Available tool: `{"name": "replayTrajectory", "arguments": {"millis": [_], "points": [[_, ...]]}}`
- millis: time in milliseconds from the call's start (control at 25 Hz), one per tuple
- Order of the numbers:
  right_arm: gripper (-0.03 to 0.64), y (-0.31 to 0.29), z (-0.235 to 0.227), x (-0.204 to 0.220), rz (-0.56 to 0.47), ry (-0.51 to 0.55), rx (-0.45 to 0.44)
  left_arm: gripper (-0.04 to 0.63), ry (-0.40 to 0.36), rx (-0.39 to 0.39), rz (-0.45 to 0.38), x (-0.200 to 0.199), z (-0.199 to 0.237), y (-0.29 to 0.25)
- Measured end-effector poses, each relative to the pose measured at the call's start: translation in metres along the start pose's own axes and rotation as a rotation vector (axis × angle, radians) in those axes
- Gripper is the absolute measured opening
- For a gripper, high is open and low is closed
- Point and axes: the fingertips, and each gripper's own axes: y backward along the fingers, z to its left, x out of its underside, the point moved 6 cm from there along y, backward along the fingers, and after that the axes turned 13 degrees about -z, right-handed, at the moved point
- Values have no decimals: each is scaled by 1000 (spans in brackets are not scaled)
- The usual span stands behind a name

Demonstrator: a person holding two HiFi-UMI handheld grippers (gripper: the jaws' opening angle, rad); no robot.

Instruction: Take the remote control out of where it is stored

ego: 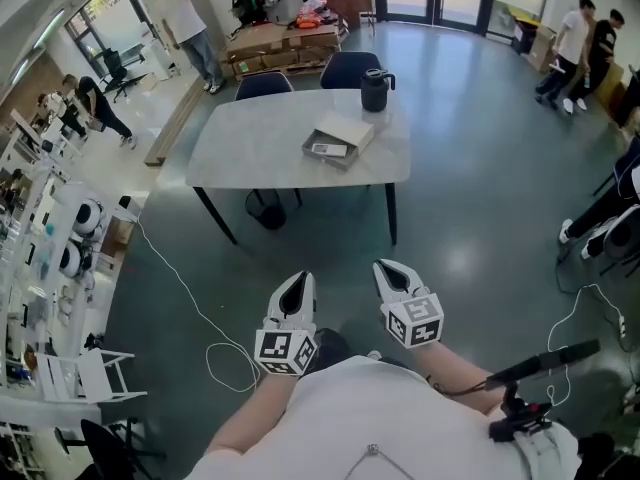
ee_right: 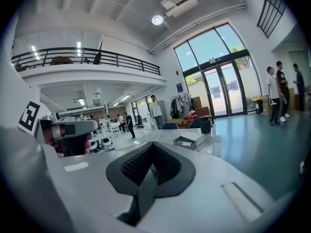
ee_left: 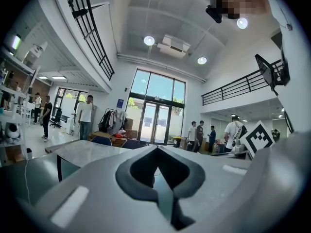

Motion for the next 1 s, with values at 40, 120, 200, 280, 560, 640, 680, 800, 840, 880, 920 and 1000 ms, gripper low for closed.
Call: {"name": "replayTrajectory", "arguments": {"millis": [40,120,200,280,560,640,680,800,840,880,920,1000], "points": [[23,-3,-3,0,1,-4,-1,0,0,-2,4,2,0,-4],[23,-10,-13,2,4,-10,0,0,0,-5,9,6,1,-15],[23,-20,-26,4,12,-10,4,0,0,-2,7,8,2,-29],[23,-32,-34,5,15,-5,3,0,2,5,-4,10,7,-42],[23,-112,-67,13,10,18,13,0,24,37,-26,35,59,-116],[23,-140,-79,13,18,17,27,0,30,49,-22,42,78,-144],[23,-153,-82,7,17,15,36,0,32,55,-20,40,87,-156],[23,-200,-86,-18,-4,-3,62,0,35,76,-16,22,123,-200],[23,-222,-89,-26,-12,-8,66,0,35,85,-17,16,138,-219],[23,-246,-92,-34,-20,-10,69,0,35,95,-18,12,154,-238],[23,-270,-96,-40,-27,-9,70,0,34,107,-19,9,170,-258],[23,-317,-103,-51,-46,-2,76,0,30,128,-13,6,205,-296]]}}
